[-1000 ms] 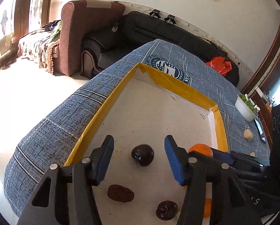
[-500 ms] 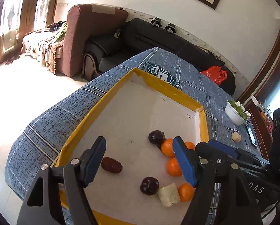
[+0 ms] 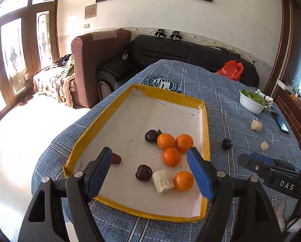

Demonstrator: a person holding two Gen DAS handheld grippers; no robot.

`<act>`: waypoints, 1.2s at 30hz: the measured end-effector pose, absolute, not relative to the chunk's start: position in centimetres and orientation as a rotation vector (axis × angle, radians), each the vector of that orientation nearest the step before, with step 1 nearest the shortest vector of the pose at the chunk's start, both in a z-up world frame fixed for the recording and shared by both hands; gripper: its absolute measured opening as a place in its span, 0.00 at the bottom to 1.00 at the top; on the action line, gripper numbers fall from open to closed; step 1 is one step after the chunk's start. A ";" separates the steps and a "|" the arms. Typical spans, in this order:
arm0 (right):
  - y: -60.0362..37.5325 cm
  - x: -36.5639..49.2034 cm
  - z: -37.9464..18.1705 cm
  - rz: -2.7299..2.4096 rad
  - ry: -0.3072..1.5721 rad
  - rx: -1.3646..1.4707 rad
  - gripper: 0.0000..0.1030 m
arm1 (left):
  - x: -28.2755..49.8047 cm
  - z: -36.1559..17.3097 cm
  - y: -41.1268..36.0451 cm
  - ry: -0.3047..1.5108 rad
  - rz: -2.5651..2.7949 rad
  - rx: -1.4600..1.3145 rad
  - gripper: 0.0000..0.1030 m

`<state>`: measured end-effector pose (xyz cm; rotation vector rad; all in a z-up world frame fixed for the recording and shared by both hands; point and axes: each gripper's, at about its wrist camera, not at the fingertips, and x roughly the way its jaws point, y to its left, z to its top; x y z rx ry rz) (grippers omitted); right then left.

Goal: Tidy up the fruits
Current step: 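Grasp a dark plum with the left tool while the right tool grasps a round pale chunk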

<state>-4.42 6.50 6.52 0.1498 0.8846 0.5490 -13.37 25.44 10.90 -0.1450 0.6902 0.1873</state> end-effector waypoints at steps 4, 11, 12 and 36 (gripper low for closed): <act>2.9 -5.4 5.7 0.505 0.887 0.201 0.58 | -13.7 11.3 24.1 0.689 0.180 -0.125 0.74; -3.4 -7.3 4.9 0.402 0.859 0.241 0.58 | -14.0 11.7 22.4 0.688 0.144 -0.108 0.74; -4.2 -7.6 4.9 0.388 0.856 0.243 0.58 | -14.1 11.7 22.4 0.690 0.138 -0.113 0.74; -17.8 -5.1 2.2 0.101 0.859 0.420 0.60 | -10.7 8.3 15.7 0.793 -0.098 -0.115 0.75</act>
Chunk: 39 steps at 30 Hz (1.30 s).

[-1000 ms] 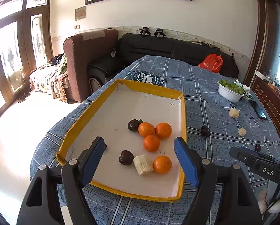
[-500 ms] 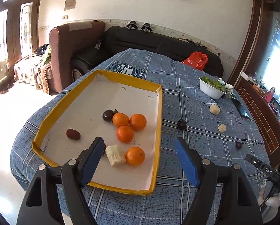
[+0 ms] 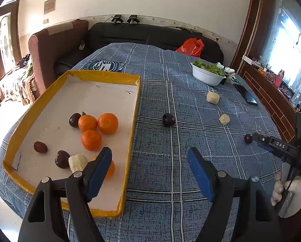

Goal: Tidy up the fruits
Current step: 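Grasp a dark plum with the left tool while the right tool grasps a round pale chunk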

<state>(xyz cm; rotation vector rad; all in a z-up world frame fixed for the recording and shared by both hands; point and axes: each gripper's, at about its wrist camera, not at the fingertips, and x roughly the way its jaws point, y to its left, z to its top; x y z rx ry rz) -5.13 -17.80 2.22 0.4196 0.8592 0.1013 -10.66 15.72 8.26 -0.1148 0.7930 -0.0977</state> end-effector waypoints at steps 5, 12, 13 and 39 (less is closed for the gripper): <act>-17.2 -3.4 2.8 0.121 0.851 0.404 0.60 | -9.0 7.2 14.6 0.822 -0.120 -0.130 0.75; -14.2 0.6 3.2 0.166 0.884 0.326 0.60 | -6.3 5.7 12.3 0.875 -0.165 -0.123 0.75; -13.4 1.4 3.1 0.184 0.892 0.311 0.60 | -6.0 5.7 12.2 0.877 -0.167 -0.121 0.74; -10.9 3.9 1.3 0.221 0.844 0.222 0.32 | 3.3 2.3 9.1 0.922 -0.113 -0.021 0.74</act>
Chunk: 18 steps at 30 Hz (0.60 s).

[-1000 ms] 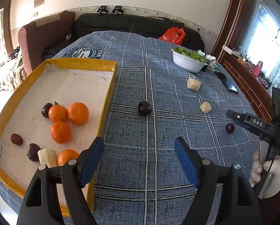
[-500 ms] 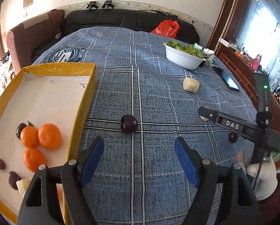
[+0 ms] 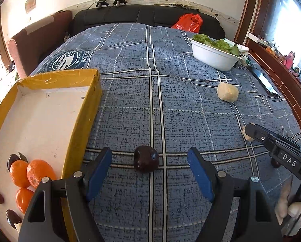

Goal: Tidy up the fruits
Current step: 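Grasp a dark plum with the left tool while the right tool grasps a round pale chunk, then lower the plum into the tray with the left tool while the right tool releases the chunk there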

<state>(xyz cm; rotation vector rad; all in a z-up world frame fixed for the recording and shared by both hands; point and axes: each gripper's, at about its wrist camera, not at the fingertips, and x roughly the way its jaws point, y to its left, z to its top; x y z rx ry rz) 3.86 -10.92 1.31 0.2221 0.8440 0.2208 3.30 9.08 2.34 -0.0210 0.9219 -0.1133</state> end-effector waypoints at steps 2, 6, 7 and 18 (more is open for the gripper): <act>-11.0 3.9 1.2 0.213 0.851 0.232 0.32 | 3.3 2.2 8.9 0.907 -0.109 0.008 0.72; -11.5 4.3 1.0 0.205 0.868 0.266 0.32 | 2.9 2.1 8.0 0.878 -0.129 0.103 0.57; -11.7 4.4 0.9 0.205 0.871 0.271 0.32 | 2.8 2.1 7.9 0.874 -0.138 0.118 0.57; -11.5 4.2 0.9 0.214 0.874 0.264 0.32 | 3.9 1.1 7.4 0.930 -0.186 0.161 0.39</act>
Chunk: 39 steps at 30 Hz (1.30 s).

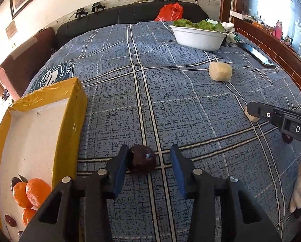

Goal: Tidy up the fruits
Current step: 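Lower the plum into the tray with the left tool while the right tool releases the chunk there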

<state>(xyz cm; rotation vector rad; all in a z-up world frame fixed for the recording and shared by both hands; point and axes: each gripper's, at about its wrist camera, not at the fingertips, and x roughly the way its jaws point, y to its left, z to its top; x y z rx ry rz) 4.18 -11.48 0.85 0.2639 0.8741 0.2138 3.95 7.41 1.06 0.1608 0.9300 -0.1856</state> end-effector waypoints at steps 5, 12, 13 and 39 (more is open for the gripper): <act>-11.4 4.0 1.0 0.229 0.871 0.271 0.32 | 3.9 1.3 7.9 0.919 -0.148 0.130 0.24; -11.2 4.0 1.2 0.239 0.862 0.268 0.32 | 1.6 3.1 7.8 0.873 -0.157 0.098 0.24; -11.2 3.9 1.2 0.243 0.857 0.266 0.32 | 1.0 3.5 7.9 0.864 -0.165 0.084 0.24; 4.2 -3.5 9.2 0.523 0.778 0.073 0.33 | -9.9 10.0 27.4 0.652 0.211 -0.205 0.25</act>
